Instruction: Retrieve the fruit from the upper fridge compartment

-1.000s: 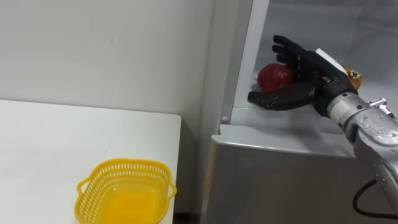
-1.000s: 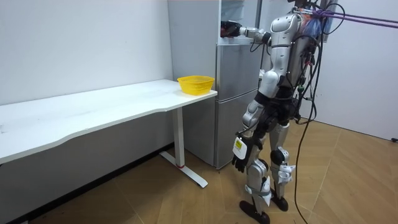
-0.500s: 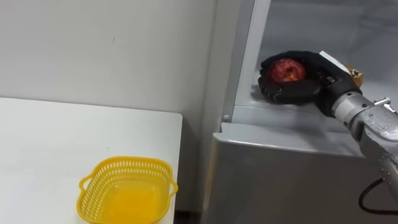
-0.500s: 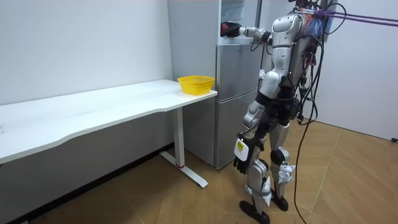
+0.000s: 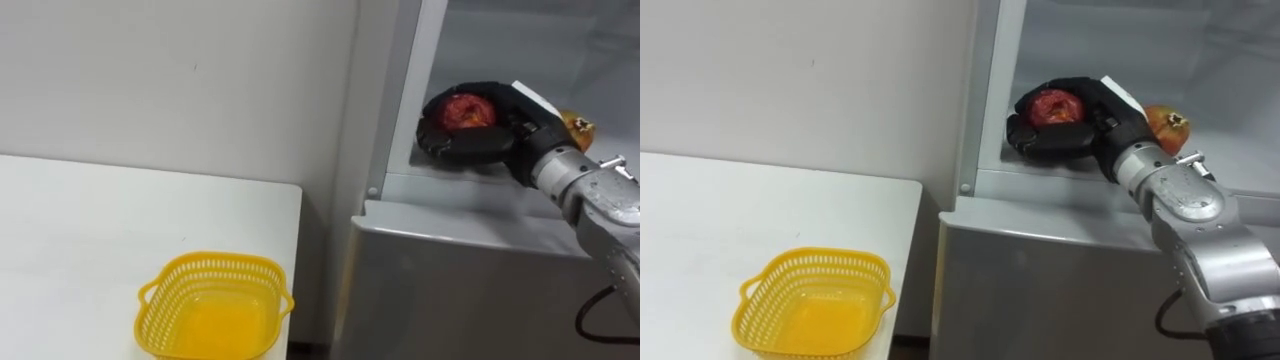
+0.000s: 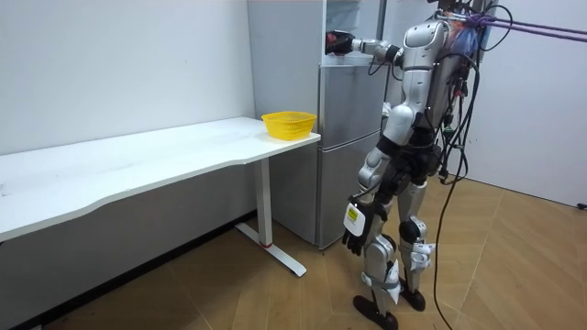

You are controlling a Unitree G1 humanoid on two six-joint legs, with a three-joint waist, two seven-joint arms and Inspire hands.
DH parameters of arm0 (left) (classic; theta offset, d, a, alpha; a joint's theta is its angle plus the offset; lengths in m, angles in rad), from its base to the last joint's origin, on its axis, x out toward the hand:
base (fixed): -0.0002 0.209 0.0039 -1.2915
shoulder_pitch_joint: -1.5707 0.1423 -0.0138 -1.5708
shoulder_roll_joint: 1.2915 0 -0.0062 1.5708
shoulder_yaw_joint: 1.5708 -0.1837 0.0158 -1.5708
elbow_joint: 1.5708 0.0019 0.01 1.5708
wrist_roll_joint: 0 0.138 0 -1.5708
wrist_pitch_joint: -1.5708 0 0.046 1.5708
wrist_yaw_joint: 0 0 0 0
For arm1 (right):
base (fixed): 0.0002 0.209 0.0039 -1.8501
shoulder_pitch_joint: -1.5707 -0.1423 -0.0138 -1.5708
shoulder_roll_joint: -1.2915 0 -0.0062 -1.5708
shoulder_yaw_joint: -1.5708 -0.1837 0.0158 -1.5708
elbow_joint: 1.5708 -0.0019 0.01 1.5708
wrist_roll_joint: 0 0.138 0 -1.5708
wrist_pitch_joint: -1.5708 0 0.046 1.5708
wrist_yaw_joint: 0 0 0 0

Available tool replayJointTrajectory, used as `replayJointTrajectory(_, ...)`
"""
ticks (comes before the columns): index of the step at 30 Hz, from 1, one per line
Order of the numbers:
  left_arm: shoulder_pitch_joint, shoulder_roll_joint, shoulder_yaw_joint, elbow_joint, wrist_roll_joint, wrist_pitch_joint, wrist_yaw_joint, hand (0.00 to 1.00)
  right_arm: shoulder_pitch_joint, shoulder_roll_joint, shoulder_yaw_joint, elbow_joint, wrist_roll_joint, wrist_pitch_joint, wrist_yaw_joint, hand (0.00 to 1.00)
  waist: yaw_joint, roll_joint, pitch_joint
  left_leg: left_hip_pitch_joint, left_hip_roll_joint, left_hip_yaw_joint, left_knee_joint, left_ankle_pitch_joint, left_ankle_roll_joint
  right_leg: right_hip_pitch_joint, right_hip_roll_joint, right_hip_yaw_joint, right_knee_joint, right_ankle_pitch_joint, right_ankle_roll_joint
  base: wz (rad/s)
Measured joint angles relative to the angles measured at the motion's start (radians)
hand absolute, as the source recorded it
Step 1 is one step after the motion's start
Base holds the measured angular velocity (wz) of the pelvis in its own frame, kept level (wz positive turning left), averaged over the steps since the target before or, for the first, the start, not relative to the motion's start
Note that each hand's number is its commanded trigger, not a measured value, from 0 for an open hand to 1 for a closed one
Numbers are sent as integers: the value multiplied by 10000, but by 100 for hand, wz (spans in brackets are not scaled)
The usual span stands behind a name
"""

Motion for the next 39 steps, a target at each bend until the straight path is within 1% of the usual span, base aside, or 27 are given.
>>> replayJointTrajectory(6,-46,5,-5,10,-46,-13,38,0,0,68,3,-54,8,3,-183,100,-10,-8,-10,20,-1,68,31,1,1,2,-4,-13,13,1,2,0)
replayJointTrajectory(8,-51,6,-49,51,-147,-28,106,0,2,177,4,-56,5,3,-363,100,-17,0,-11,49,-5,69,21,2,2,21,-3,-5,8,1,2,-2)
replayJointTrajectory(10,-44,-4,-76,110,-143,-28,193,0,27,375,-1,-174,-37,9,-536,100,-74,43,-24,66,-5,106,24,3,3,25,-6,81,-2,1,2,-4)
replayJointTrajectory(11,-60,-11,-76,147,-143,-33,208,0,116,471,0,-393,-150,38,-685,100,-119,85,-40,63,-5,109,26,4,4,22,-17,68,-2,1,2,0)
replayJointTrajectory(15,-153,-39,-96,346,-147,-43,248,0,751,491,-3,-1620,-488,115,-985,100,-179,261,-109,63,-7,95,17,3,4,17,-27,44,-5,1,2,1)
replayJointTrajectory(16,-135,-38,-156,351,-151,-43,292,0,1035,494,-2,-2063,-484,114,-1019,100,-241,331,-141,64,-10,93,8,4,4,30,-32,30,-5,1,3,4)
replayJointTrajectory(17,-122,-47,-205,350,-163,-44,343,0,1295,537,-2,-2501,-507,114,-1044,100,-256,410,-154,87,-11,97,1,4,3,50,-21,57,-10,1,3,0)
replayJointTrajectory(18,-117,-58,-213,349,-166,-44,390,0,1402,598,-2,-2677,-547,114,-1067,100,-272,443,-149,115,-11,101,2,4,3,70,-18,65,-14,1,3,-4)
replayJointTrajectory(20,-121,-103,-195,338,-165,-79,497,0,1794,889,-9,-3324,-524,113,-1218,100,-292,582,-123,208,-6,127,-8,3,2,124,-14,88,-13,1,3,-7)
replayJointTrajectory(21,-127,-116,-197,337,-152,-110,520,0,1917,945,-6,-3538,-524,113,-1230,100,-279,610,-112,226,-5,126,-27,3,1,131,-9,122,-12,1,3,-6)
replayJointTrajectory(22,-113,-149,-197,339,-163,-199,613,0,2209,1100,0,-3978,-523,110,-1267,100,-266,652,-99,251,-6,143,-101,5,-3,133,11,142,-10,1,3,-7)
replayJointTrajectory(23,-84,-181,-195,339,-177,-277,674,0,2439,1300,22,-4318,-525,99,-1336,100,-261,684,-80,252,-2,229,-173,9,-9,136,49,157,-7,1,2,-8)
replayJointTrajectory(26,11,-215,-175,337,-176,-435,702,0,2899,1702,21,-4932,-672,91,-1482,100,-249,703,-76,247,48,331,-165,8,-9,104,57,306,-4,4,-3,-8)
replayJointTrajectory(30,128,-279,-175,344,-180,-614,702,0,3359,1821,21,-5814,-932,77,-1644,100,-254,697,-79,216,19,312,-156,8,0,66,36,323,3,7,-5,-1)
replayJointTrajectory(31,137,-306,-168,346,-182,-629,695,0,3401,1936,39,-6073,-1227,25,-1703,100,-244,697,-79,218,18,340,-160,9,3,63,40,352,5,7,-4,-5)
replayJointTrajectory(32,126,-338,-169,349,-180,-683,698,0,3416,2137,66,-6304,-1536,-101,-1826,100,-244,702,-79,242,25,366,-164,9,3,64,52,393,5,8,-5,-5)
replayJointTrajectory(33,122,-353,-170,357,-181,-743,702,0,3427,2219,86,-6432,-1671,-163,-1890,100,-250,702,-79,249,30,371,-163,9,2,66,55,394,6,9,-6,-5)
replayJointTrajectory(34,102,-393,-171,371,-179,-877,704,0,3524,2341,100,-6784,-1995,-274,-2005,100,-238,708,-76,273,33,381,-144,9,2,76,58,392,7,11,-6,0)
replayJointTrajectory(35,109,-425,-177,410,-181,-1038,701,0,3648,2446,151,-7150,-2317,-467,-2136,100,-233,728,-63,330,33,387,-146,10,1,95,61,394,6,11,-6,0)
replayJointTrajectory(37,129,-448,-178,484,-202,-1164,700,0,3822,2509,332,-7671,-2791,-762,-2342,100,-236,747,-52,358,32,390,-164,9,1,102,65,394,6,11,-6,-2)
replayJointTrajectory(38,127,-456,-203,570,-209,-1205,698,0,3898,2565,418,-7871,-3066,-952,-2373,100,-229,791,-27,370,41,392,-190,9,1,109,64,392,10,10,-6,0)
replayJointTrajectory(39,121,-465,-221,614,-212,-1209,698,0,3936,2595,459,-7956,-3277,-1037,-2411,100,-227,799,-30,371,47,396,-209,9,1,111,64,394,12,10,-6,-4)
